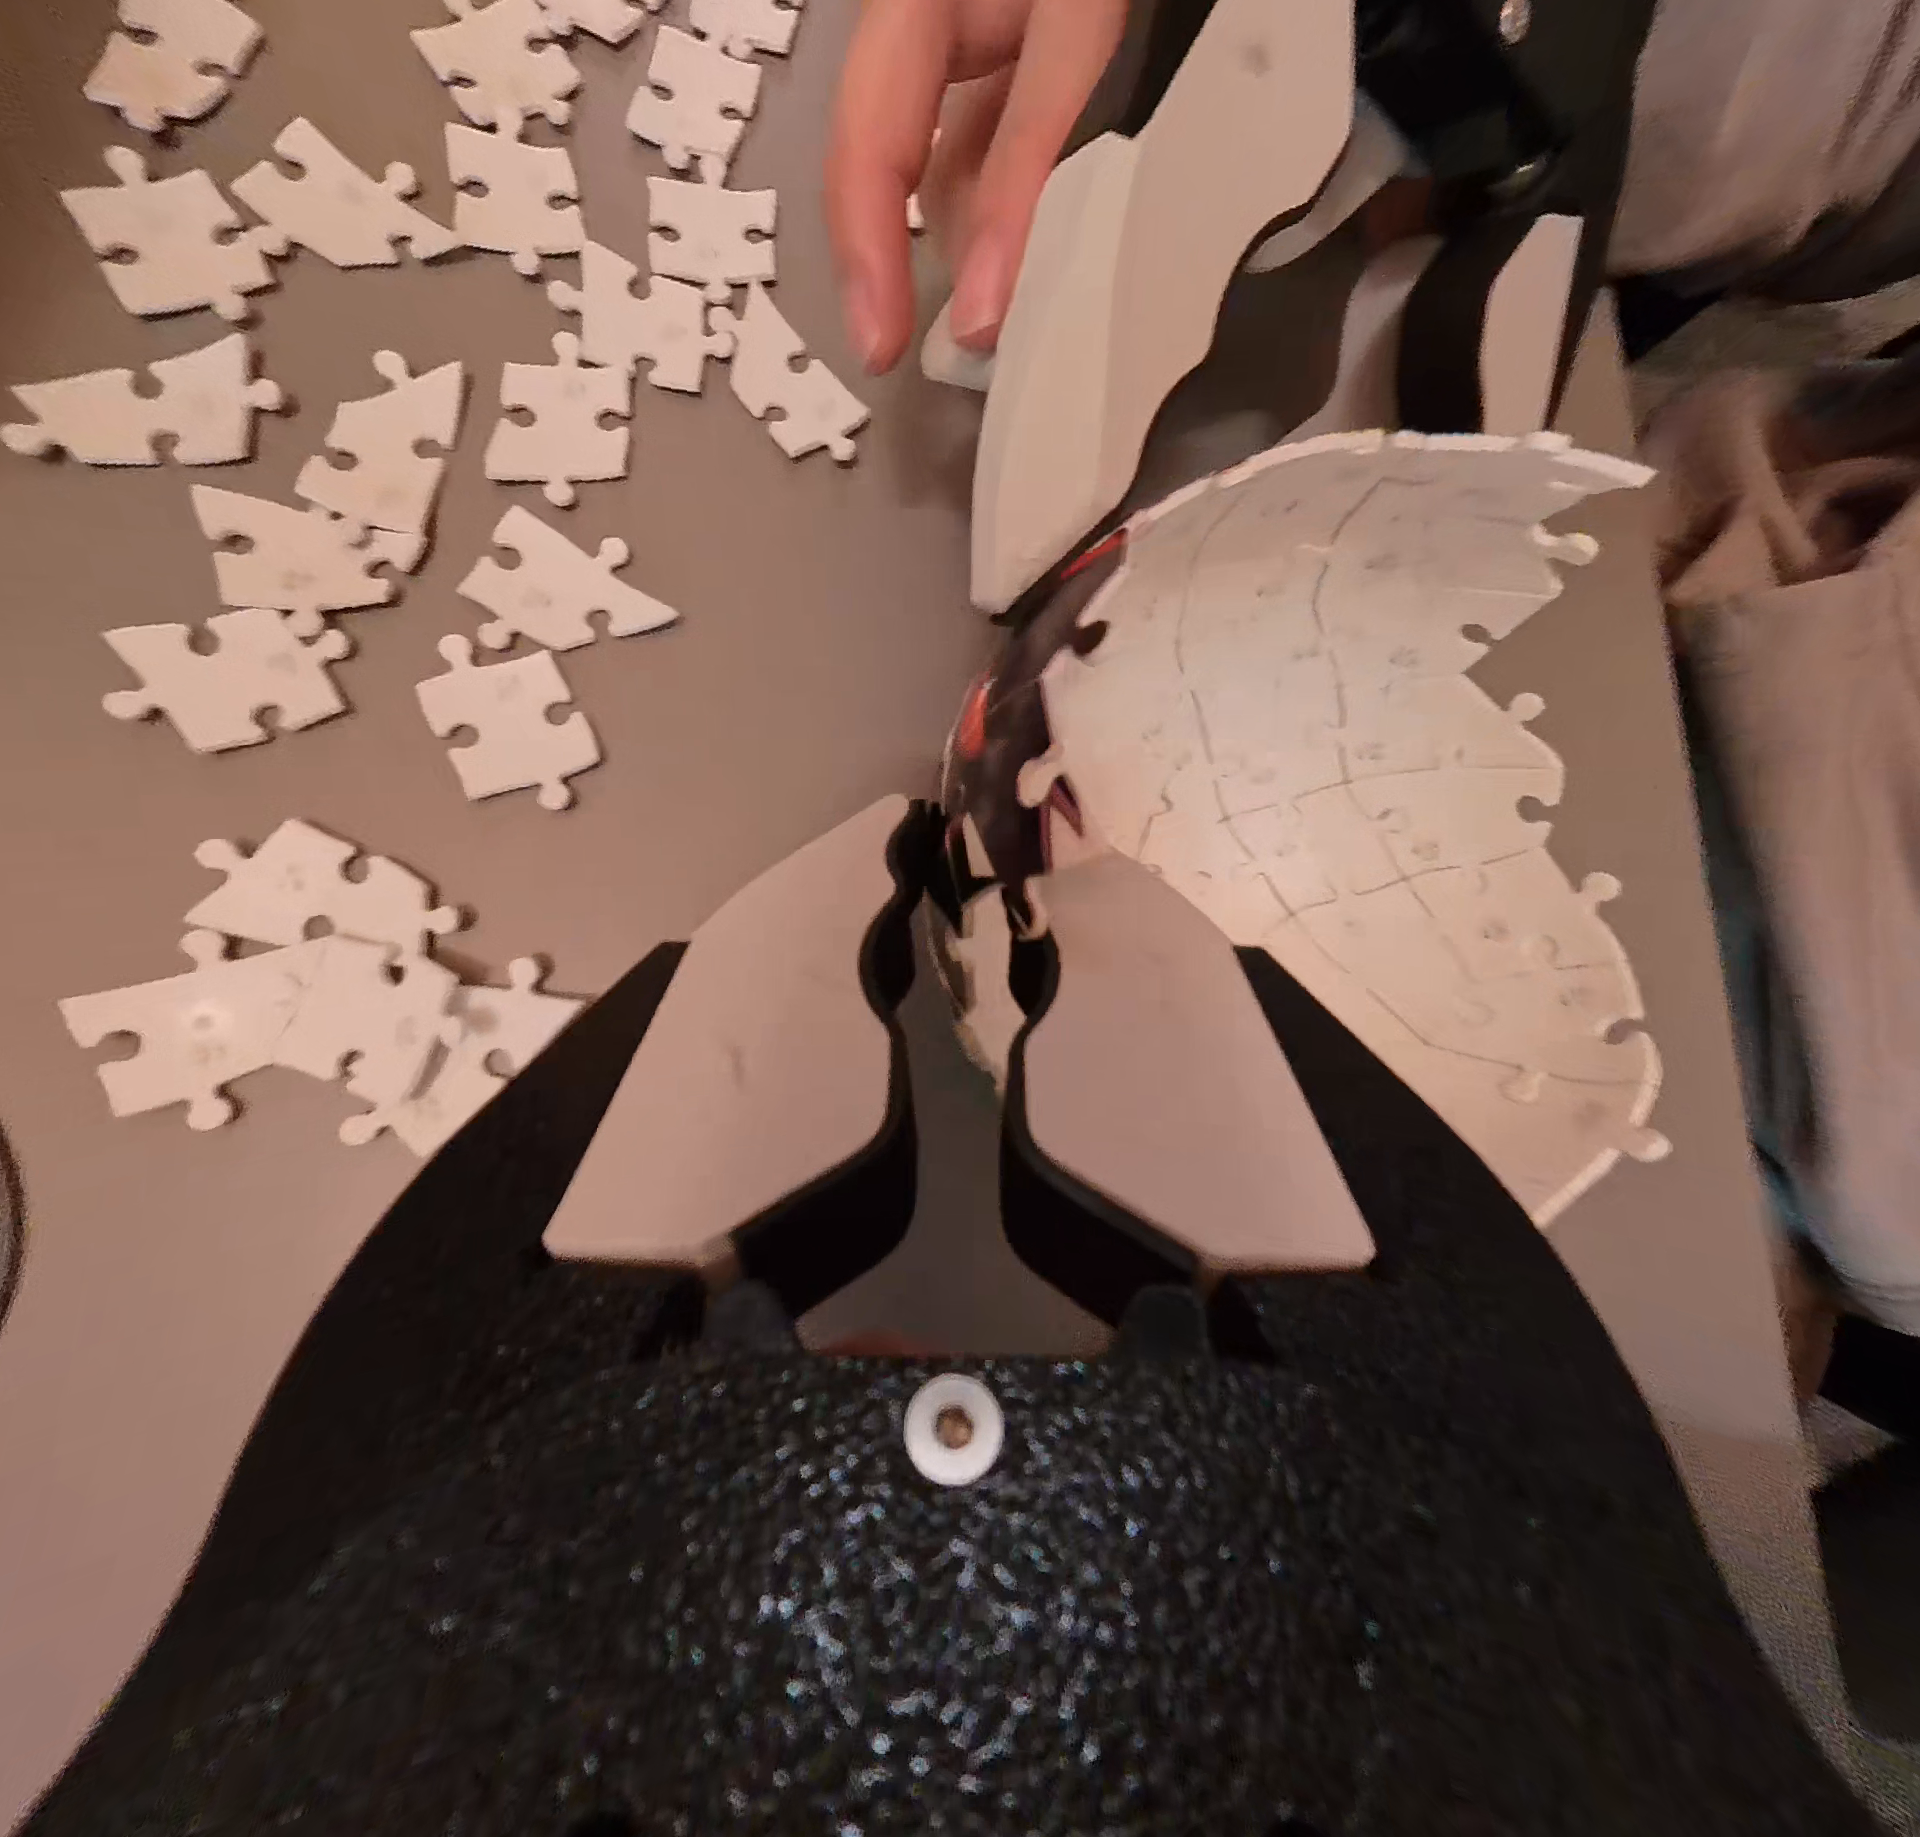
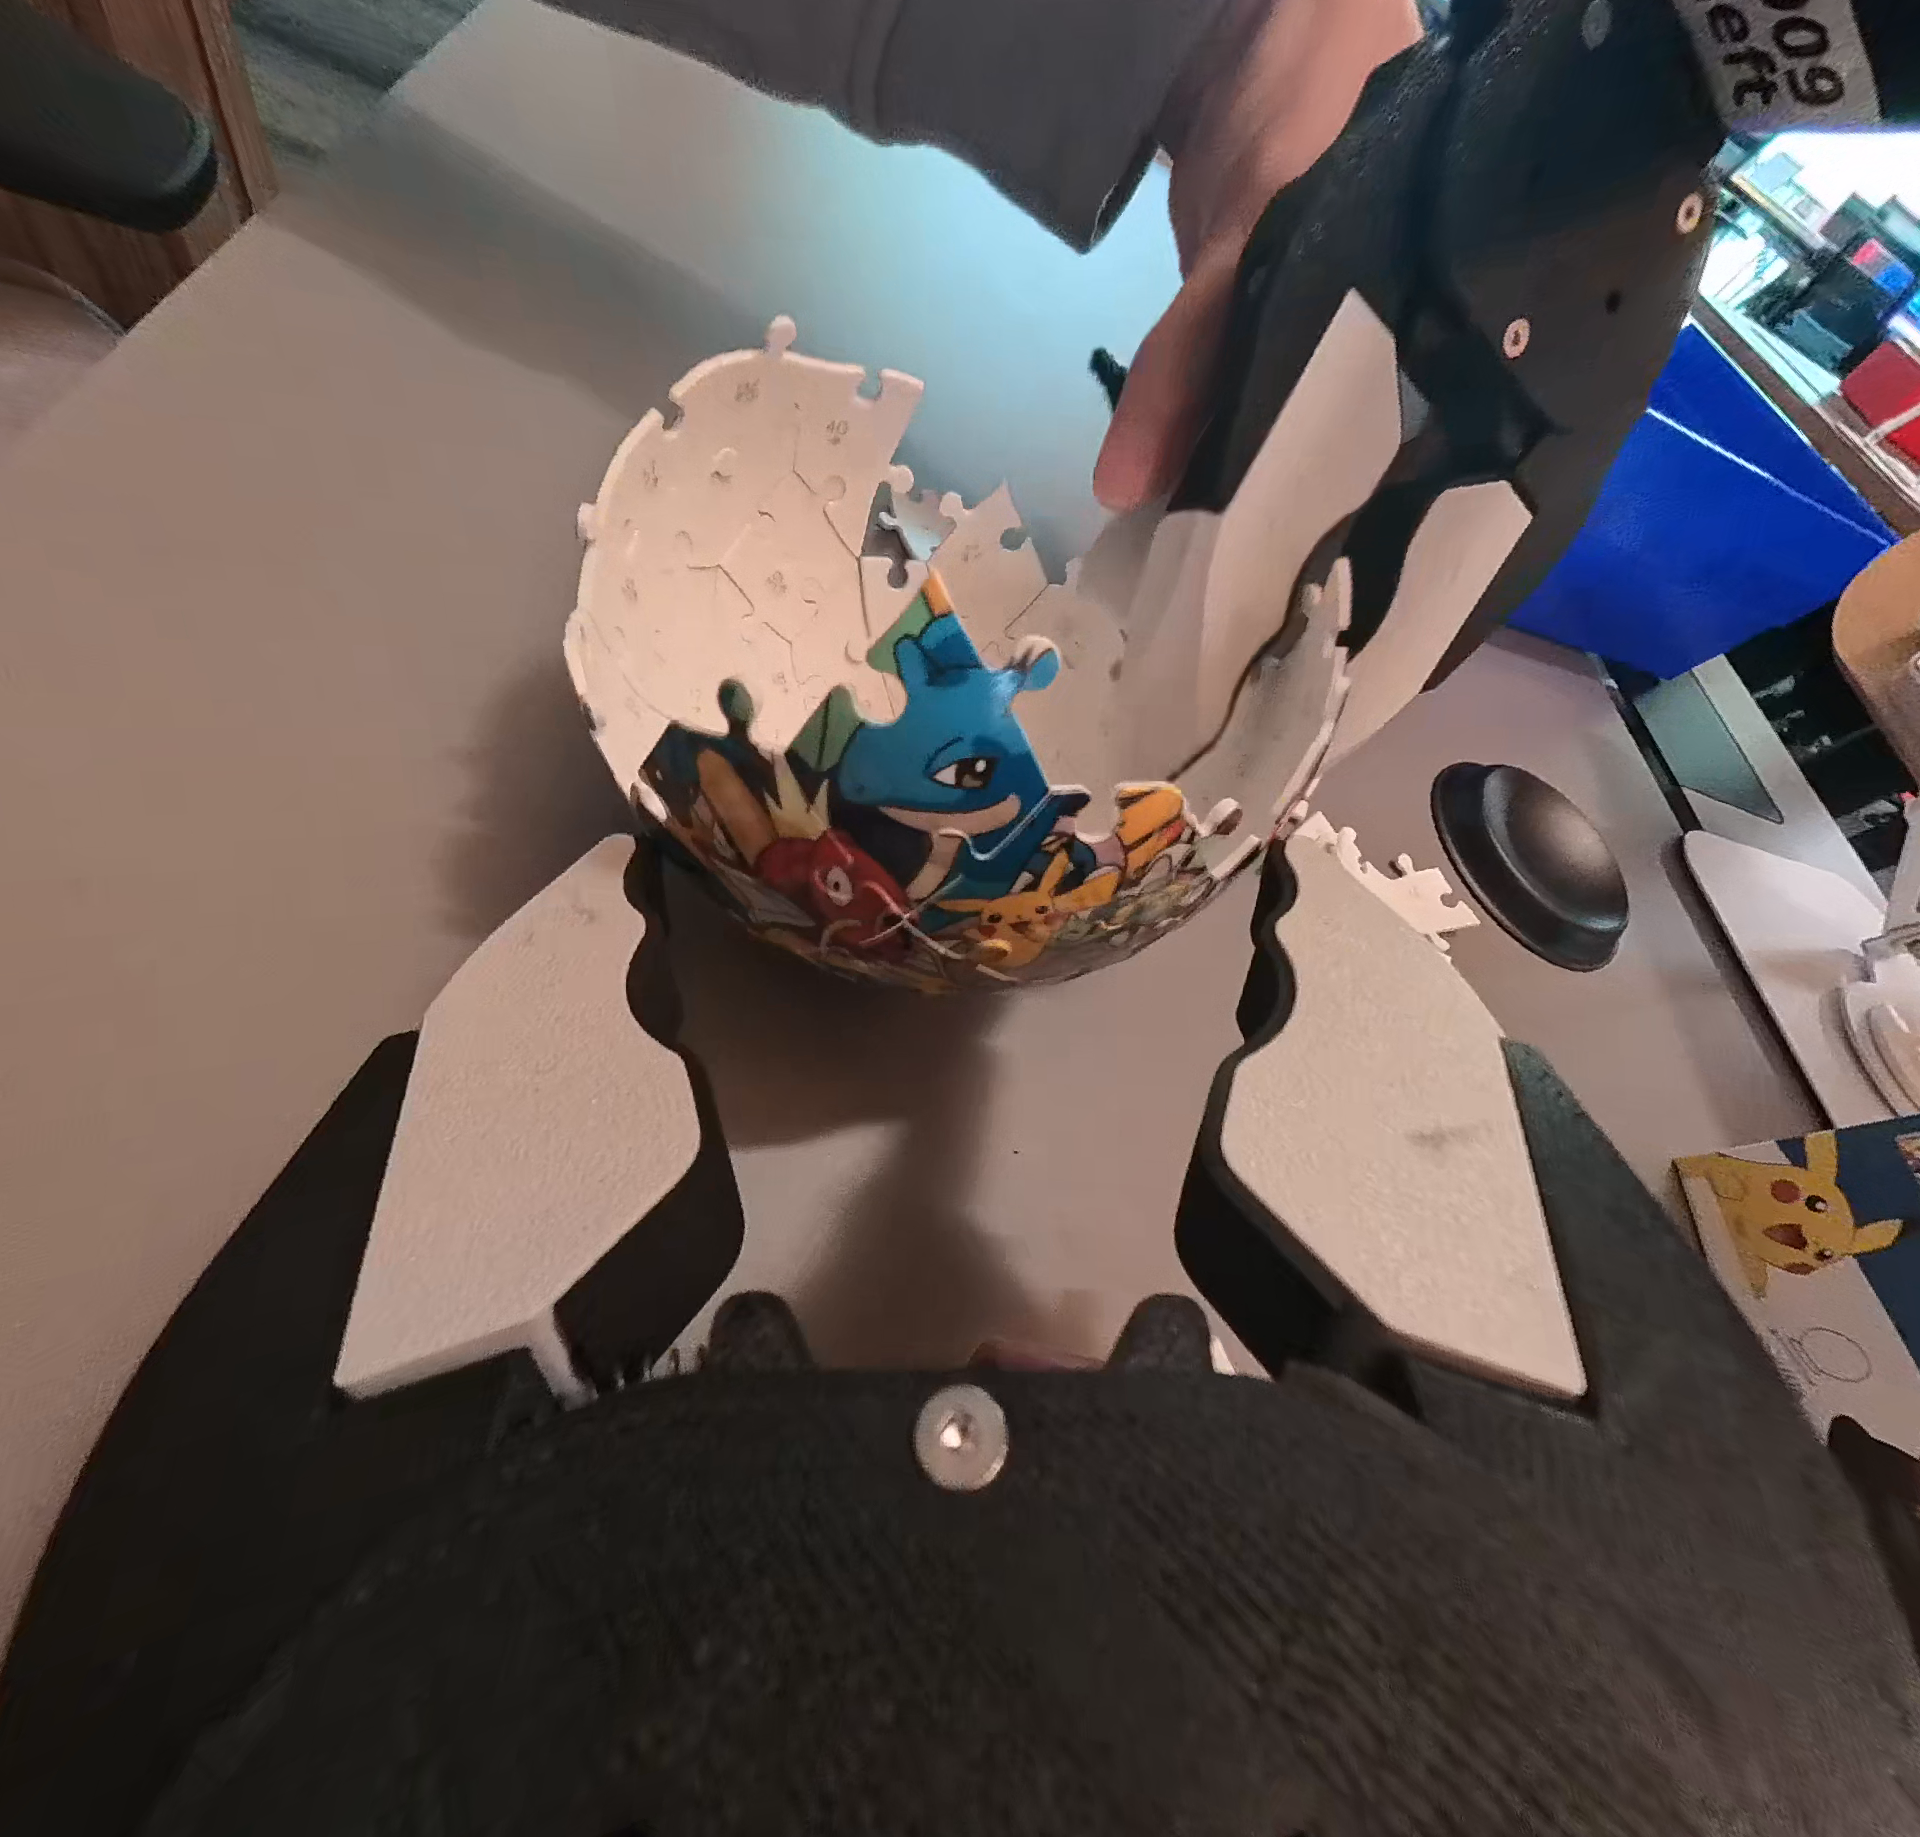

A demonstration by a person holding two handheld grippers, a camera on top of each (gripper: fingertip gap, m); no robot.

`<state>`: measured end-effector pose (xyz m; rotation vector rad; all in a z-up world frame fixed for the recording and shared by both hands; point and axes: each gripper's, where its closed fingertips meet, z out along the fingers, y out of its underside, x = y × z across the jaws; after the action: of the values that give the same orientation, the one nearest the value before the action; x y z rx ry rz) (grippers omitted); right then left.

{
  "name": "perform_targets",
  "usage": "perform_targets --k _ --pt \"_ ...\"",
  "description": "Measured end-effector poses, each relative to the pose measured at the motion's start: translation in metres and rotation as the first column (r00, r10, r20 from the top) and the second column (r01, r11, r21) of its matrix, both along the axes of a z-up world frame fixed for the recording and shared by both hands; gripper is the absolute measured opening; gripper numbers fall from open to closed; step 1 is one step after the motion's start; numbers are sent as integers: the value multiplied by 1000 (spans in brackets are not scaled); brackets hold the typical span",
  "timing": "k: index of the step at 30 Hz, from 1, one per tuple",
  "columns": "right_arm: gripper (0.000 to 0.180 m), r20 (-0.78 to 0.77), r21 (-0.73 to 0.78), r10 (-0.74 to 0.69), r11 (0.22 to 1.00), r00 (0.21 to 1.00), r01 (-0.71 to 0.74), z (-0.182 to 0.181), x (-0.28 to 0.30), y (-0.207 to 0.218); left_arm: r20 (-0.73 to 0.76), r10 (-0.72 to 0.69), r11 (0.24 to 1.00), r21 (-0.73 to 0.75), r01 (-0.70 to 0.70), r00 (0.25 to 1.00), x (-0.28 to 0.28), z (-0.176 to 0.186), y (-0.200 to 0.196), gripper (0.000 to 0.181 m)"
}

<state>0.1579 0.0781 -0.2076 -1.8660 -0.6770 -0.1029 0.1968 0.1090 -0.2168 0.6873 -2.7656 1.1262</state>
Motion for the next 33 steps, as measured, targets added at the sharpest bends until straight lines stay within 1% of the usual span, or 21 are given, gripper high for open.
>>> perform_targets --k 1,5,8,10,12,14,15,16,18,20,21,22,26,29,30,33 --pt "107 -3 7 0 1000 1000 0 1 1 1 21 7 1000 15 -7 1000 3 -1 2 10" --pt "105 -9 34 -10 999 1000 10 5 6 3 102 50 998 36 -54 994 10 -2 9 4" --pt "105 -39 60 -23 998 999 25 9 10 1 167 109 994 0 -111 980 13 3 14 4" --pt "106 -67 71 -46 996 997 51 10 16 0 234 179 984 -34 -176 956 18 8 19 4" --pt "106 -98 73 -67 995 993 75 11 20 -2 316 256 967 -75 -245 913 21 15 25 4" --pt "106 -120 88 -93 991 988 104 15 25 -2 436 339 940 -122 -318 834 26 27 32 4" --pt "106 -129 90 -104 989 986 116 15 27 -2 505 374 925 -141 -353 778 28 34 37 4" --pt "106 -134 87 -112 988 985 125 15 29 -2 586 410 905 -164 -393 699 31 42 43 4" --pt "107 -142 87 -126 986 982 139 16 32 -1 740 458 860 -231 -455 492 32 63 54 5" --pt "107 -142 100 -151 981 978 166 17 36 2 822 478 811 -277 -515 310 30 76 64 5" --pt "107 -135 111 -168 977 976 183 18 39 4 840 486 787 -299 -540 243 29 78 68 5" --pt "107 -128 122 -185 972 974 201 19 41 6 844 501 762 -326 -559 192 27 79 71 6" --pt "107 -98 141 -237 958 967 249 19 45 14 828 551 704 -396 -590 101 26 79 74 5" --pt "107 -107 173 -259 946 960 275 24 48 18 784 621 624 -508 -594 -19 24 95 83 6" --pt "106 -124 200 -269 936 955 290 28 49 19 759 650 598 -542 -591 -37 24 98 86 6" --pt "105 -198 273 -275 906 941 323 43 49 23 656 753 517 -632 -578 -44 27 101 90 6"
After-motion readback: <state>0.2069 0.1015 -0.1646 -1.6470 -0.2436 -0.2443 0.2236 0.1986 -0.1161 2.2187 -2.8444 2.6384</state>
